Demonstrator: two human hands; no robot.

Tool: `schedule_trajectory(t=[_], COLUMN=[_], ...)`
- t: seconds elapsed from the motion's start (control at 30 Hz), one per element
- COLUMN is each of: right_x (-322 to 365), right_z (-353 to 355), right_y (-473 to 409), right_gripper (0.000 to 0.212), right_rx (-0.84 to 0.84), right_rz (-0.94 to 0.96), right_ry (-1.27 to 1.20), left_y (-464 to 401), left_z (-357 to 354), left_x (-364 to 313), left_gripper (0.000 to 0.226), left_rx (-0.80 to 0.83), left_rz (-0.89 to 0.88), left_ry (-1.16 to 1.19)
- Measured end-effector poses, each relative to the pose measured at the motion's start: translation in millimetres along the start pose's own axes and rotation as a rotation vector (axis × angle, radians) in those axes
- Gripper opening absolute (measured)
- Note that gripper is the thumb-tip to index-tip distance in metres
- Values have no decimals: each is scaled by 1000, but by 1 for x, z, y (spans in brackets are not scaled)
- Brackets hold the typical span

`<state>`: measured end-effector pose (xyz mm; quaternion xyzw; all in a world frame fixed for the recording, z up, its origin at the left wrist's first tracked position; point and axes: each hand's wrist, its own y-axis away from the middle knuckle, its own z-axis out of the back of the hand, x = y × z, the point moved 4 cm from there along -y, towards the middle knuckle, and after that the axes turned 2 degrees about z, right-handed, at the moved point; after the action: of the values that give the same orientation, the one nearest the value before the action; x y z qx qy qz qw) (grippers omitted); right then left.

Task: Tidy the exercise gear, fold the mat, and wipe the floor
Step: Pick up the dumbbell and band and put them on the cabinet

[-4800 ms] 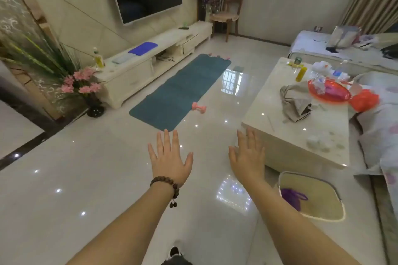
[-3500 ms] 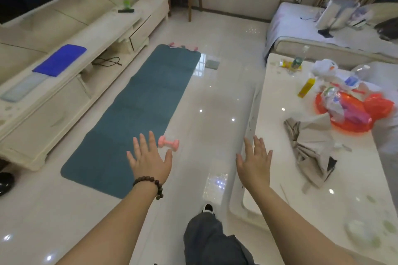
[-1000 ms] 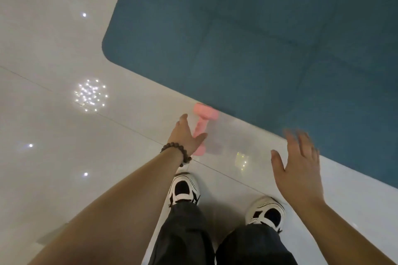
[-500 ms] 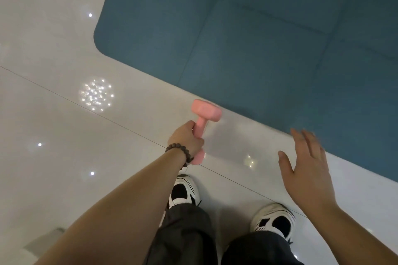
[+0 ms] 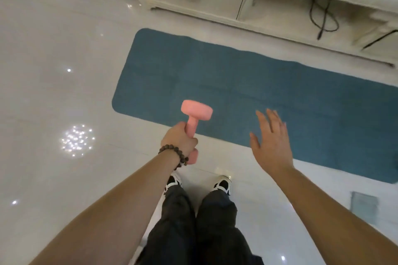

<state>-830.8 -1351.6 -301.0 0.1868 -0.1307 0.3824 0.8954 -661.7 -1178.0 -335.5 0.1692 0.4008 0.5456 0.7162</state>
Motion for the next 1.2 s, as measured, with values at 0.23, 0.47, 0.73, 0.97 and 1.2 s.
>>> schedule_trajectory(t=[0.23,0.47,0.73,0.97,1.2], right_x=[1,-16,-69,-105,-163], right_z=[140,176,179,178,182], right_y=[79,155,296,418,510], right_gripper=[55,55,56,57,55], right_rx=[-228,-395,-545,-671,-804], right_rz=[-103,-324,-790,-1126,-1288], right_ry=[-8,-61,-85,-109,-114], left_y=[128,179,236,312,384], left_z=[62,39,-44,-132,-225], left_x=[-87,-140,-206,-247,-273], left_gripper=[15,15,11,11,10], left_rx=[-38,34,153,306,376], left_rz=[-171,-352,-637,-868,-974], left_ry=[-84,-199,-466,-619,-713])
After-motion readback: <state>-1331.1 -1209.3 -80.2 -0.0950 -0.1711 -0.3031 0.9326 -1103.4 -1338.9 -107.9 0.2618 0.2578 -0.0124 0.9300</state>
